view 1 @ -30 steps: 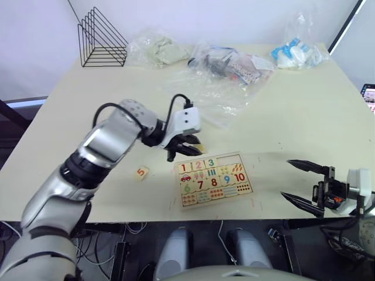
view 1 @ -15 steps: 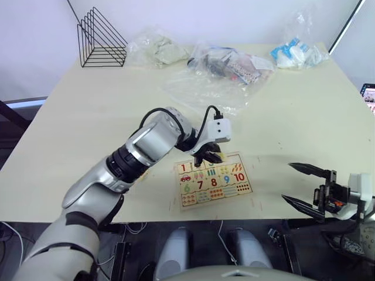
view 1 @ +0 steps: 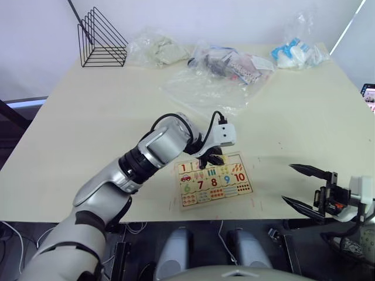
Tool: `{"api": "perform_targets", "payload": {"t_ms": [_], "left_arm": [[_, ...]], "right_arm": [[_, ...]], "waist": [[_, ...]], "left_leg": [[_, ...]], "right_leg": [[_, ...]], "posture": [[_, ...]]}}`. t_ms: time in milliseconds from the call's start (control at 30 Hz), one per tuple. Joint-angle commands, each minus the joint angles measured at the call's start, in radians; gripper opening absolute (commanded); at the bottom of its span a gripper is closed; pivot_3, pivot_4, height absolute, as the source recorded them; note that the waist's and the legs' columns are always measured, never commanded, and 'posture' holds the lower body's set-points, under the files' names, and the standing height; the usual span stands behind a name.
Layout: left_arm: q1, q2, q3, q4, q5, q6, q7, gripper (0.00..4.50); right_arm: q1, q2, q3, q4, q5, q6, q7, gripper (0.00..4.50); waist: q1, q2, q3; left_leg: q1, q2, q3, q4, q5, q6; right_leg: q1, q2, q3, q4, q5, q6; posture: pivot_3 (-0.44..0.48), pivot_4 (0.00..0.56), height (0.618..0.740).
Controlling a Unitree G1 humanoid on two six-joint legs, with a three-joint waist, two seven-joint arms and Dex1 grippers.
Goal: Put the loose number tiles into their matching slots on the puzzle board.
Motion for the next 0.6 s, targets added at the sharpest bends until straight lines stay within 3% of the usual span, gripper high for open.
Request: {"api": "perform_targets", "payload": {"t_ms": [33,600], "left_arm": [[-0.005,-0.002,0.011,-0.008,0.010,-0.027,-0.003,0.95],[-0.005,-0.017,0.012,-0.002,0.021,-0.057,-0.007,0.95]], "right_arm": [[0.005,0.001,-0.027,0.000,0.009,-0.024,0.003,4.50],[0.002,-0.002,-0.025,0.025,0.009,-0.044,0.007,4.50]], "waist": [[0.000,0.000,0.000],[0.000,0.000,0.000]], "left_leg": [[0.000,0.000,0.000,0.000,0.000,0.000],[0.000,0.000,0.000,0.000,0.000,0.000]], "right_leg": [[0.000,0.000,0.000,0.000,0.000,0.000],[0.000,0.000,0.000,0.000,0.000,0.000]], "posture": [[0.000,0.150,0.740],[0.000,0.150,0.740]]}}
